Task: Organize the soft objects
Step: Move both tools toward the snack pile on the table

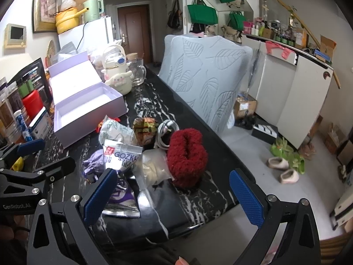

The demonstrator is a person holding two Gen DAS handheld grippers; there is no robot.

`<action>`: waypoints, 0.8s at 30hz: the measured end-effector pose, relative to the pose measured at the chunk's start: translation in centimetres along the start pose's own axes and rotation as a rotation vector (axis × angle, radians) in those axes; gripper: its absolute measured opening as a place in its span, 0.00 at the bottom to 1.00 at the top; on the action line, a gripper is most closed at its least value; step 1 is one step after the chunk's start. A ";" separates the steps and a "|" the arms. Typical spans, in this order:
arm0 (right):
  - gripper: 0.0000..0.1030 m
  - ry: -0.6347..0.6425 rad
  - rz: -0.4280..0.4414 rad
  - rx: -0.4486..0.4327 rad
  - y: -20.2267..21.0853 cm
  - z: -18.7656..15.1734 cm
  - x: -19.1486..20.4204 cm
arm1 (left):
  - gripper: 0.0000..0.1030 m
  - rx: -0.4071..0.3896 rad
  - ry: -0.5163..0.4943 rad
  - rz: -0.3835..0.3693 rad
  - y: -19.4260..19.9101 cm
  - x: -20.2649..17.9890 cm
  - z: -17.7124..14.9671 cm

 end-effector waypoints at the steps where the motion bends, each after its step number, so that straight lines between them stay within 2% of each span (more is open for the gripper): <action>1: 1.00 -0.001 0.001 0.001 0.0 0.0 0.0 | 1.00 0.000 -0.001 0.001 0.0 0.0 0.0; 24: 1.00 0.010 0.016 0.011 -0.5 0.3 0.2 | 1.00 0.004 -0.001 -0.009 0.1 0.2 0.4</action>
Point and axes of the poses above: each gripper's, at about its wrist camera, not at the fingertips, and y roughly against the way its jaws point, x to its left, z to its top, the point moved 6 cm from there along -y, roughly the way its jaws point, and after that the axes turned 3 degrees about -z, right-handed, at the moved point
